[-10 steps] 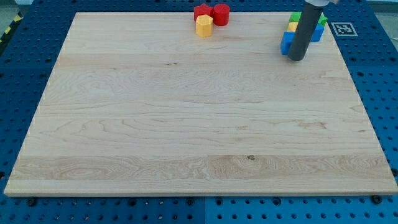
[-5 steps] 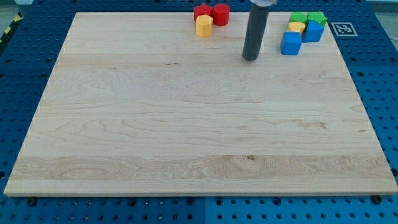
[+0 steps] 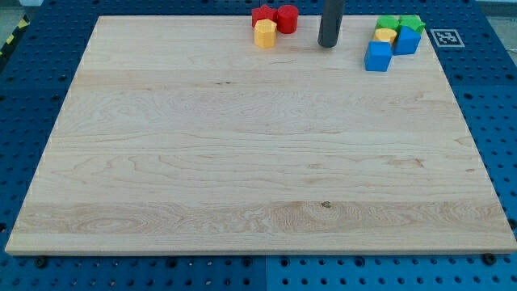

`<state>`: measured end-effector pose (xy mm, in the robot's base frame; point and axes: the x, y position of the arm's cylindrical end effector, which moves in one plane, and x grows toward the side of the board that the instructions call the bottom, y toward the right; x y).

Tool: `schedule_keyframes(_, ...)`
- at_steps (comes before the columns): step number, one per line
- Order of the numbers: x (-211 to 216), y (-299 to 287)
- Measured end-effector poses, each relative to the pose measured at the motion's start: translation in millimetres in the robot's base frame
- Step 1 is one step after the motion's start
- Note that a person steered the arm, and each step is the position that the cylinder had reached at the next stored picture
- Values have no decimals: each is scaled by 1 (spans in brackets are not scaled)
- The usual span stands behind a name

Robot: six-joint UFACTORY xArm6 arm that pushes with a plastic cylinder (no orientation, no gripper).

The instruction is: Separate the hexagon from the red blocks

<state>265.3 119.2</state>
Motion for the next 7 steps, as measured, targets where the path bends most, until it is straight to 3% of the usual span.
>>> schedule_keyframes(3,-17,44)
schedule_keyframes(4,-46,45)
schedule_keyframes(7,-73,13)
